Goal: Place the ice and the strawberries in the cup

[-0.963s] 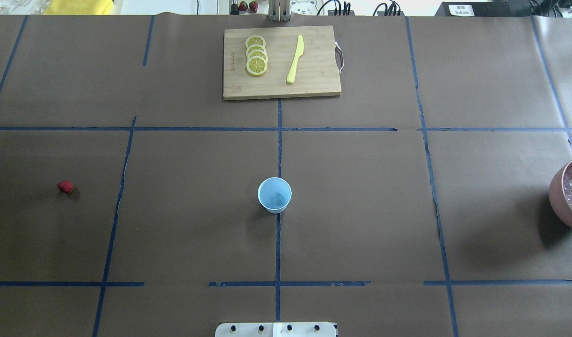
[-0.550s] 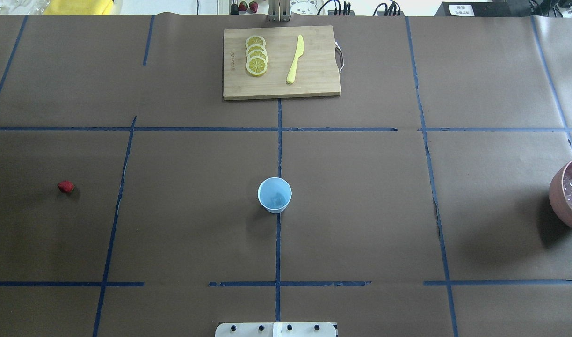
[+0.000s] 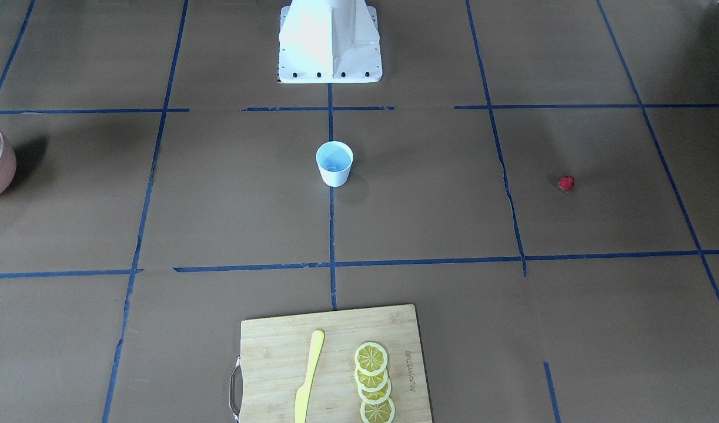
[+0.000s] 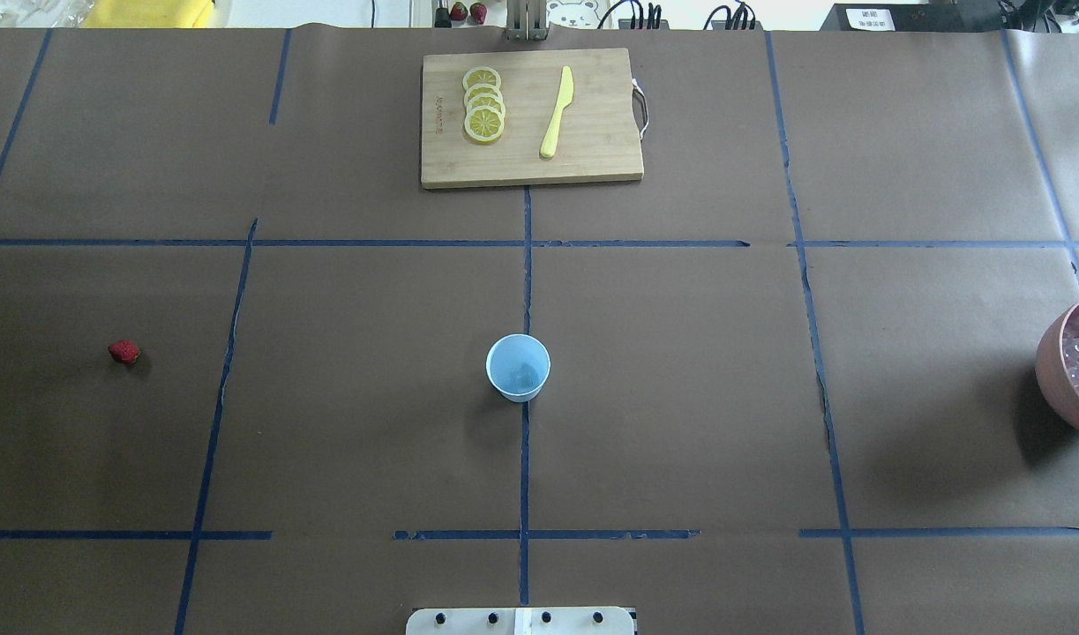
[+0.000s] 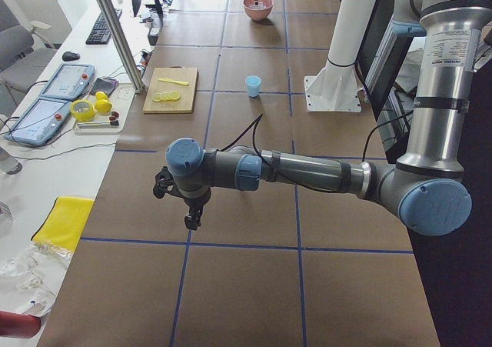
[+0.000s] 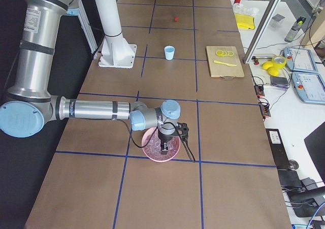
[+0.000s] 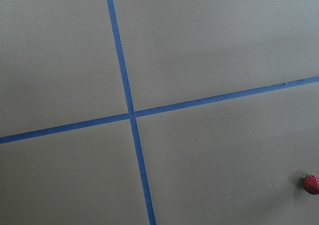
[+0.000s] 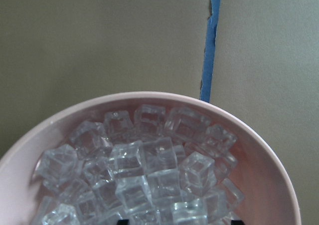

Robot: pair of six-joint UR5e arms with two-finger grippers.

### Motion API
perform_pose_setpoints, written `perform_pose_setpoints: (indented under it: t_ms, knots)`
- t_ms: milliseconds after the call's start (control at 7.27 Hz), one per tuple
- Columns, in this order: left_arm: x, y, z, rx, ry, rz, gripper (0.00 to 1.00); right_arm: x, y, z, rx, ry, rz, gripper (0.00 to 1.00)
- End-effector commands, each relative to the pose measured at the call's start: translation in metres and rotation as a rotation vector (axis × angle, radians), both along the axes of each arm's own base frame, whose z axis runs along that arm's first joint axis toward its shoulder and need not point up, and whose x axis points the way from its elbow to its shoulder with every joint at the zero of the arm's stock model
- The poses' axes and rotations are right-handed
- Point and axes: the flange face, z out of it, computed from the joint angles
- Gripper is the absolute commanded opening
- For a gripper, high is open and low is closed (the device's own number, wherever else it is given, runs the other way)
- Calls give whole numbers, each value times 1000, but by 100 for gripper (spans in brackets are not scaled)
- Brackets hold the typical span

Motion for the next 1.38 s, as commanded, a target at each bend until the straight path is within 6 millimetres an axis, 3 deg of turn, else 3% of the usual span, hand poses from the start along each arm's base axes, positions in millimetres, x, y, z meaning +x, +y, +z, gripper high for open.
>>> perform_pose_setpoints:
  t_ms: [0,275,1238]
  knots:
    - [0,0,0,0,-2,0,100,0,0,2,-3,3,0,74]
    - [0,0,0,0,-2,0,100,1,1,3,-4,5,0,67]
    - [0,1,-1,2,-1,0,100,-3,2,5,-8,10,-8,67]
